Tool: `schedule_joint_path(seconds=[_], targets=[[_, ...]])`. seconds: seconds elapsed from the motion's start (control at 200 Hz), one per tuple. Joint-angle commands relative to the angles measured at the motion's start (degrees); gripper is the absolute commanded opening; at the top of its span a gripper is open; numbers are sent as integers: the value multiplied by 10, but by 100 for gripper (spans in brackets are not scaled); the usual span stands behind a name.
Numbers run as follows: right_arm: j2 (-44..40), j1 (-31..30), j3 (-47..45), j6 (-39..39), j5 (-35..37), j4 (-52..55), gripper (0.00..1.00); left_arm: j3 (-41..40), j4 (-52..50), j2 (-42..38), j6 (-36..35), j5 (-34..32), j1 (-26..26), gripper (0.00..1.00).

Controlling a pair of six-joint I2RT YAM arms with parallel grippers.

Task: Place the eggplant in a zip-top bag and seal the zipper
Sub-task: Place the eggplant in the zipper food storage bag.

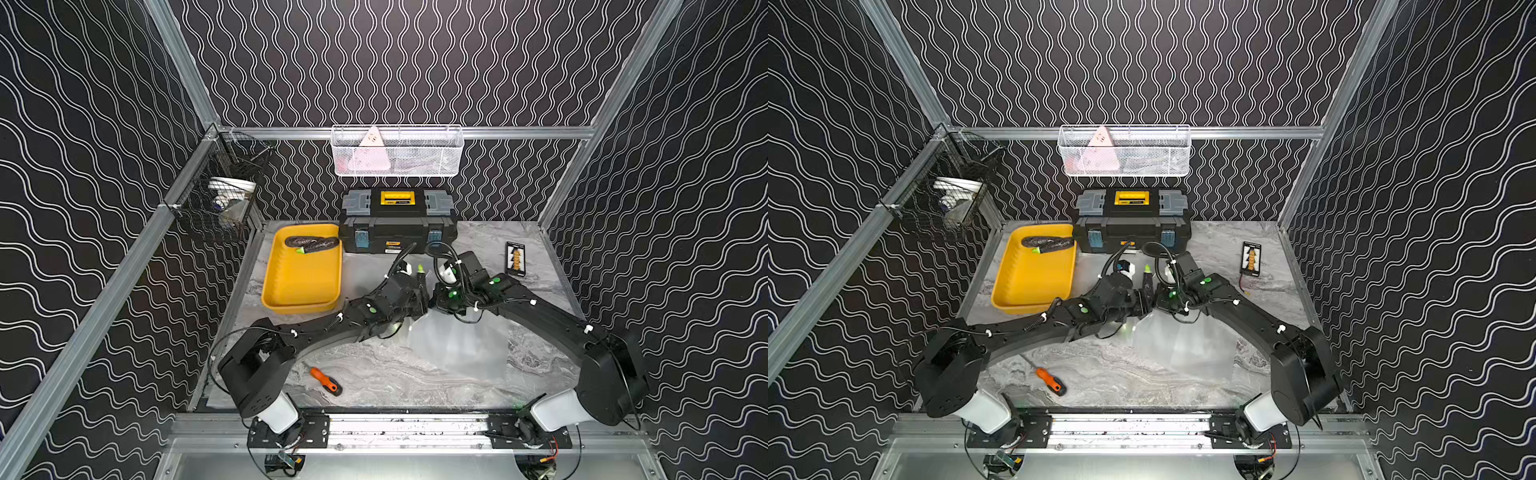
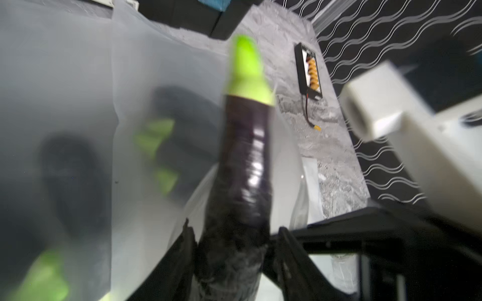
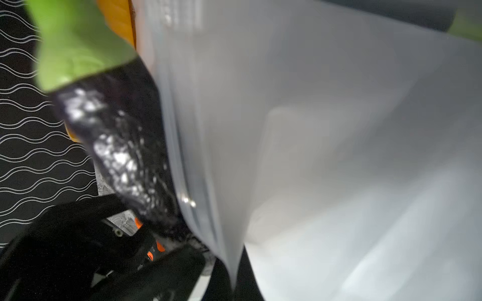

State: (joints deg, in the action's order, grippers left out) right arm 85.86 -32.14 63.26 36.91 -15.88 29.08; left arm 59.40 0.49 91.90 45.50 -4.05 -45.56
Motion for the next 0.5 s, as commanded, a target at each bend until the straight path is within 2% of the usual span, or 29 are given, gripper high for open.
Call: schedule_joint_path(seconds=[0.0,0.21,0.3,0.495], targets=[[-10,1,5,-5,3,-12,5,22,-31,8,-23,56,-2,59],[-18,6,-2,-6,16,-15,5,14,-34,-10,-15,61,-1,56],[-22,16,-6,-2,13,-24,5,18,-39,-9,-25,74,-1,52],[-23,23,11,-17,15,-19,5,15,-48,-18,-52,97,-3,52]])
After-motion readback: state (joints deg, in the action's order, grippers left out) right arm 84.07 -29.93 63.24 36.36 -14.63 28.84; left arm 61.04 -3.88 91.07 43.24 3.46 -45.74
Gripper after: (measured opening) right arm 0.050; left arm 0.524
